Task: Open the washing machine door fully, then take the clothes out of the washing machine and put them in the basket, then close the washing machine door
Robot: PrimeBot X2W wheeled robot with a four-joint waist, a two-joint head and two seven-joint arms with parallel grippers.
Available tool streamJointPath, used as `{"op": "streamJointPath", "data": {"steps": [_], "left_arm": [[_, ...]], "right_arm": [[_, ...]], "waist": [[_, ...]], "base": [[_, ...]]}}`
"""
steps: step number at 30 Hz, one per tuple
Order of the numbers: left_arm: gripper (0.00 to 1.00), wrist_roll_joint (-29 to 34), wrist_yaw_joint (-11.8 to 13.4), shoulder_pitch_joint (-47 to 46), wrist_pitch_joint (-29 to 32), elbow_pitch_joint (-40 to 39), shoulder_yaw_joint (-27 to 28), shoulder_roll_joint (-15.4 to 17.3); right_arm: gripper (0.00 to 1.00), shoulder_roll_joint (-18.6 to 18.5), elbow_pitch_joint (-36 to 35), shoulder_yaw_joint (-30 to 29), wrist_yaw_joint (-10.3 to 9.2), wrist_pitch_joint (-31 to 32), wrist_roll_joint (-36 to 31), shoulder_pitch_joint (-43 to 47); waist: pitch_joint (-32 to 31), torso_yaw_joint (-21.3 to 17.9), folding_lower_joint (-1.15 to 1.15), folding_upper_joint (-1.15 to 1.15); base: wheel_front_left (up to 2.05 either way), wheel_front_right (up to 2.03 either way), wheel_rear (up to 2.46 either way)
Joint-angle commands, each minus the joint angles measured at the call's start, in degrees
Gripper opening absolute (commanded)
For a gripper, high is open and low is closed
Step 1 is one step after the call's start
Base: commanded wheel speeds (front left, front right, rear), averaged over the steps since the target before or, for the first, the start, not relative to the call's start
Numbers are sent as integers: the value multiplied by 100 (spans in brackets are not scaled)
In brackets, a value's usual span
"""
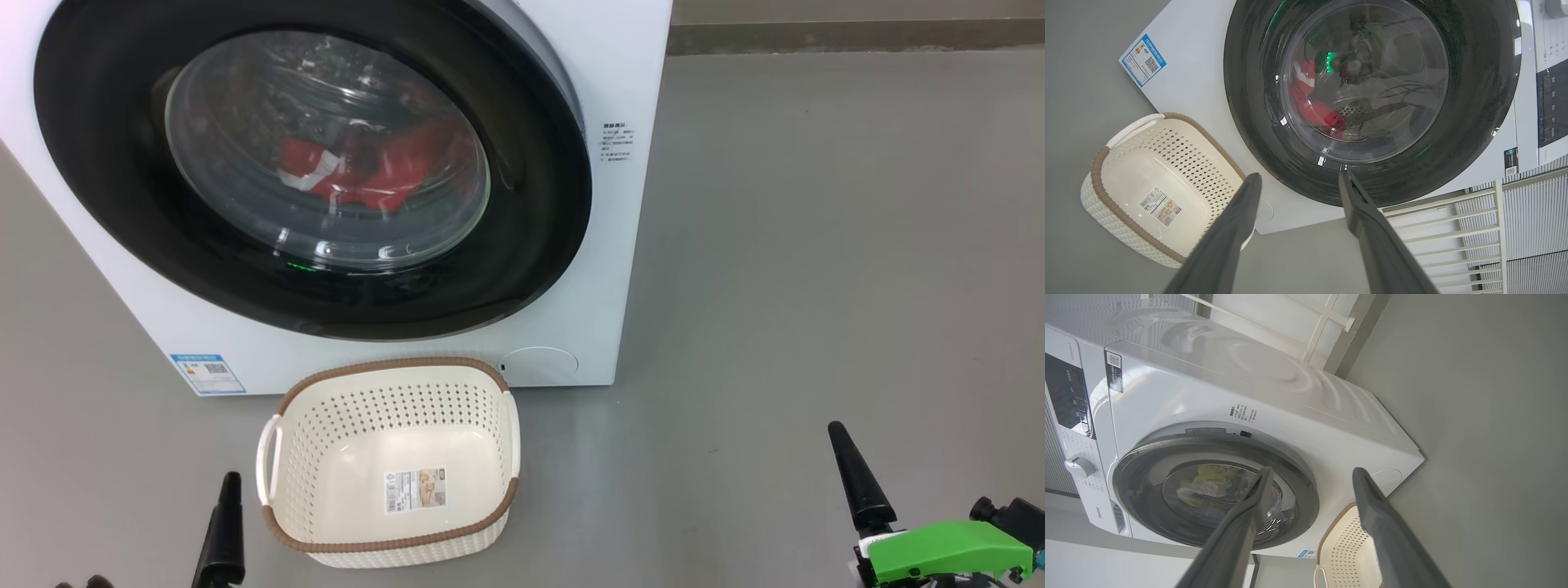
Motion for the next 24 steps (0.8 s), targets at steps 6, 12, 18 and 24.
{"op": "streamJointPath", "data": {"steps": [6,12,18,24], "left_arm": [[100,669,-8,-51,-150,-258,4,82],[100,1120,42,-25,-235,-303,-50,87],[100,1680,86,-4,-354,-385,-135,97],[100,2129,104,31,-456,-450,-189,107]], "right_arm": [[100,-154,-178,125,-2,-165,-551,-74],[100,-189,-153,170,-2,-249,-866,-61],[100,-244,-169,228,-2,-366,-1339,-49],[100,-291,-197,277,-3,-467,-1780,-25]], "waist": [[-11,20,0,0],[-15,38,0,0],[-12,67,0,0],[-27,91,0,0]], "base": [[0,0,0],[0,0,0],[0,0,0],[0,0,0]]}}
